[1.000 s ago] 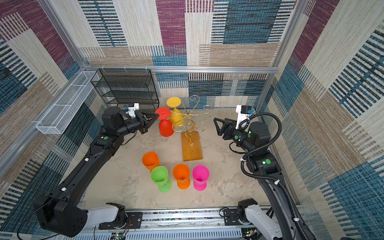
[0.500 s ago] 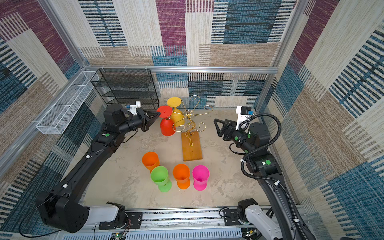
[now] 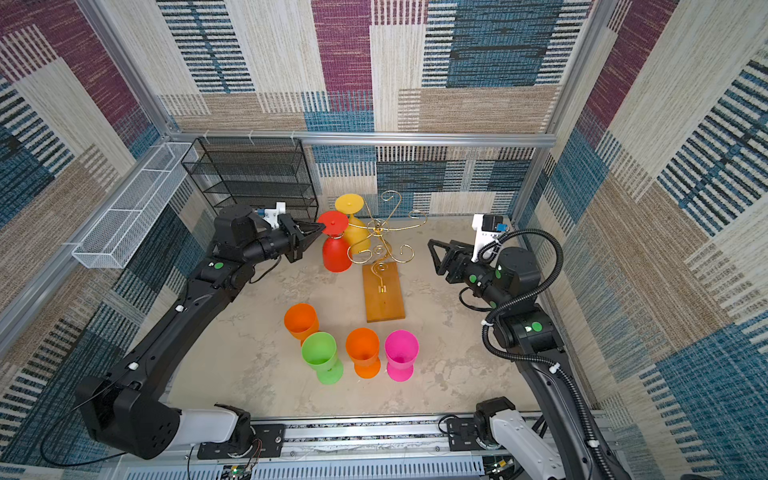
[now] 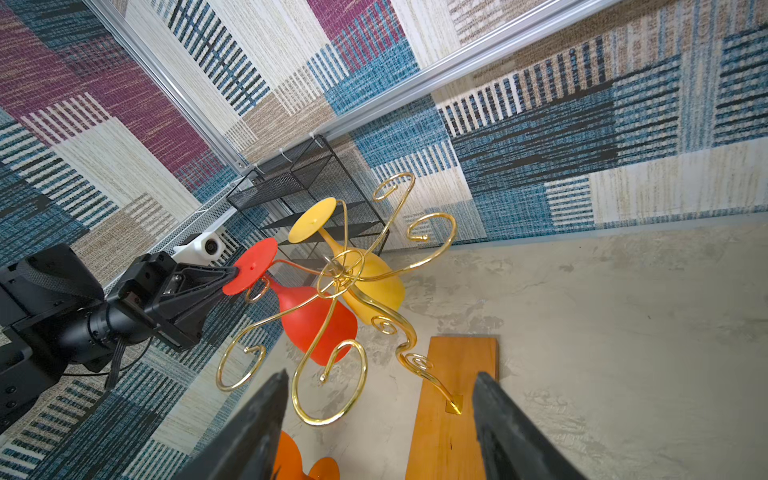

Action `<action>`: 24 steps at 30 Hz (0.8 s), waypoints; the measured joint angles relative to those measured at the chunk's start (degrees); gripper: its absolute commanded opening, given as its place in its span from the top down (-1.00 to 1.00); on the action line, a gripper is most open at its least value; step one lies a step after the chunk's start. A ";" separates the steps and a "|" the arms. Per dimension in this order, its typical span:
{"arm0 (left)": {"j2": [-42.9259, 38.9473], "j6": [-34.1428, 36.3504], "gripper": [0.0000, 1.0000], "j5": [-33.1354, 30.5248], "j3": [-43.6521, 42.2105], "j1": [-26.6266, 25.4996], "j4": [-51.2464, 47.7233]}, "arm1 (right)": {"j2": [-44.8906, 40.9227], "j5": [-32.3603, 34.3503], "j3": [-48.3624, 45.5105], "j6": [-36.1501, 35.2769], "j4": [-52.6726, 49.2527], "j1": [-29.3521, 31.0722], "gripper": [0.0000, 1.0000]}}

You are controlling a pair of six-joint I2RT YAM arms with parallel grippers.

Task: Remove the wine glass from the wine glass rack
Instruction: 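Slide the red glass off its hook with the left gripper, then lift the red glass up and away from the rack with the left gripper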

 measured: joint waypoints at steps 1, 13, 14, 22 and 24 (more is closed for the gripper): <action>0.20 0.00 1.00 0.00 0.15 -0.17 -0.02 | -0.02 0.02 0.00 -0.13 -0.09 0.00 -0.43; 1.14 0.44 1.00 -0.09 1.05 -1.14 -0.28 | -0.22 0.44 -0.31 -0.17 -0.33 -0.04 -0.43; 1.25 0.46 1.00 -0.07 1.29 -1.44 -0.37 | -0.15 0.44 -0.33 -0.17 -0.33 -0.04 -0.43; 1.62 0.87 1.00 1.18 2.01 -3.02 -0.39 | 0.09 0.44 -0.33 -0.17 -0.33 -0.07 -0.43; 1.57 0.96 1.00 1.31 1.99 -3.21 -0.39 | 0.11 0.44 -0.33 -0.17 -0.33 -0.07 -0.43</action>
